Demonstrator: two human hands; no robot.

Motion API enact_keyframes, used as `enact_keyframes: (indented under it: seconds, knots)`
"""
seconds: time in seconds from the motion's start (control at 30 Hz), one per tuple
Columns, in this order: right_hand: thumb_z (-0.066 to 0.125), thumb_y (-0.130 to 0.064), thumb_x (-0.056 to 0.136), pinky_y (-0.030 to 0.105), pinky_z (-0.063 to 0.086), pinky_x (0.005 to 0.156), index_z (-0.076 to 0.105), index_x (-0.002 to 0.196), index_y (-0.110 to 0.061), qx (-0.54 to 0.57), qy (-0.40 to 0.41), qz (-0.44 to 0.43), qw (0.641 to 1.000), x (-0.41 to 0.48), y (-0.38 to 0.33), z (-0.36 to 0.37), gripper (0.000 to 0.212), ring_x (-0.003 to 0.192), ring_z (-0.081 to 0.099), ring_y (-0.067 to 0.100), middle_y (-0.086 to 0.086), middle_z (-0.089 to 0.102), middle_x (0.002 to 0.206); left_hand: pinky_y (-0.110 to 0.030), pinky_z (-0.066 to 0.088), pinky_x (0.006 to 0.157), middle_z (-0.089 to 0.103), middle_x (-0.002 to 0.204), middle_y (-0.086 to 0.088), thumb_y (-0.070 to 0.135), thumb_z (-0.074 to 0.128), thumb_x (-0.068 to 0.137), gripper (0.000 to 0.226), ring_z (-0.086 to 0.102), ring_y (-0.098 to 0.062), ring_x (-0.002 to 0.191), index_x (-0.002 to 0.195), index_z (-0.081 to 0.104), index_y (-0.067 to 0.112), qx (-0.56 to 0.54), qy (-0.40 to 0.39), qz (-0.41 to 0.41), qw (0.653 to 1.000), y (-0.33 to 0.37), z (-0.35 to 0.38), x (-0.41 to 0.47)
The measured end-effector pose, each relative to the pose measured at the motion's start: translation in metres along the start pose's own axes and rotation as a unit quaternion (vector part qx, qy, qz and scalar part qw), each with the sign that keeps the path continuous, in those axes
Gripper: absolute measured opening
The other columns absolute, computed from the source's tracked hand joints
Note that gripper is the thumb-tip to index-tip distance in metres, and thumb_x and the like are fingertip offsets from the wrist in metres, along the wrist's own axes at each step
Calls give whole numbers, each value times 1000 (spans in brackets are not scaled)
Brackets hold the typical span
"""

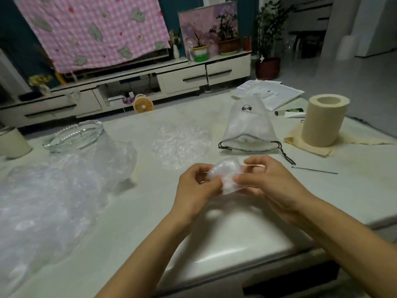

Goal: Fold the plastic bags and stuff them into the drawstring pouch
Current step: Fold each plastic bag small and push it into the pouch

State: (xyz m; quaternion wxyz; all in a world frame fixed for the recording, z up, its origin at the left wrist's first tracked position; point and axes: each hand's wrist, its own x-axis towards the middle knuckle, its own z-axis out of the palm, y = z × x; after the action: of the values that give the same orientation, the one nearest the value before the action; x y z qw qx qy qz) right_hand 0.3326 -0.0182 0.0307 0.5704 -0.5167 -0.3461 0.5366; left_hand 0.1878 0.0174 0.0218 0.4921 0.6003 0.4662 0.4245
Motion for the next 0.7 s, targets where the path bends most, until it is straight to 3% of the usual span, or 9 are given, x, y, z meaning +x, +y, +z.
enact_keyframes:
  seconds: [0.17, 0.23, 0.3, 0.37, 0.43, 0.47, 0.53, 0.6, 0.7]
  knots:
    - [63, 17, 75, 24, 55, 64, 62, 100, -1, -40, -12, -1, 999, 21, -1, -19, 30, 75, 66, 22, 17, 72, 90, -18, 52, 60, 65, 80, -4, -2, 65, 82, 16, 63, -9, 68, 92, 63, 11, -13, -38, -13, 999, 5, 18, 19]
    - [61, 17, 76, 18, 52, 54, 63, 93, -3, -38, 29, -15, 999, 30, -6, -32, 26, 65, 64, 15, 11, 70, 81, -19, 53, 63, 67, 86, -4, 9, 62, 88, 7, 64, -10, 73, 94, 65, 12, -26, -49, -5, 998, 9, 23, 31]
    - [63, 15, 77, 17, 51, 52, 62, 91, -5, -63, 73, -31, 995, 38, -11, -42, 24, 62, 60, 13, 8, 66, 77, -17, 50, 69, 65, 98, -2, 22, 55, 93, 12, 62, -9, 86, 97, 65, 16, 67, -29, 52, 996, 7, 25, 43]
    - [66, 9, 77, 20, 49, 59, 62, 91, -7, -129, 122, -64, 982, 48, -11, -56, 22, 64, 57, 13, 4, 61, 74, -18, 38, 91, 55, 121, 1, 28, 50, 96, 20, 50, -12, 114, 109, 63, 20, 270, -22, 157, 950, 0, 28, 59]
    - [69, 3, 76, 22, 45, 63, 64, 86, -11, -180, 151, -93, 968, 56, -8, -66, 18, 68, 55, 14, 0, 59, 73, -24, 19, 106, 33, 147, -3, 34, 42, 99, 34, 25, -19, 136, 127, 55, 21, 450, -61, 217, 864, -11, 33, 76]
    - [70, 1, 76, 23, 44, 65, 66, 84, -12, -194, 156, -101, 963, 59, -6, -68, 16, 69, 55, 14, -2, 60, 73, -28, 14, 110, 24, 153, -5, 39, 35, 99, 43, 18, -23, 140, 134, 50, 20, 506, -73, 230, 828, -15, 36, 83]
    - [70, -2, 75, 22, 42, 64, 68, 82, -13, -209, 153, -122, 958, 64, -4, -72, 13, 69, 55, 11, -5, 61, 73, -35, 17, 112, 26, 153, -13, 43, 23, 93, 60, 26, -33, 139, 136, 48, 9, 544, -81, 256, 795, -22, 42, 97]
    - [70, -2, 75, 18, 42, 60, 66, 78, -16, -240, 155, -159, 945, 67, -6, -71, 15, 65, 53, 9, -8, 59, 70, -34, 25, 107, 40, 145, -16, 34, 27, 93, 56, 39, -35, 131, 132, 49, 2, 511, -64, 274, 812, -24, 47, 105]
    - [73, -5, 74, 21, 44, 63, 62, 80, -16, -324, 177, -235, 899, 74, -9, -69, 17, 67, 55, 13, -4, 60, 70, -21, 26, 104, 46, 139, -11, 29, 31, 96, 48, 41, -21, 125, 134, 48, 4, 434, -25, 306, 847, -19, 55, 102]
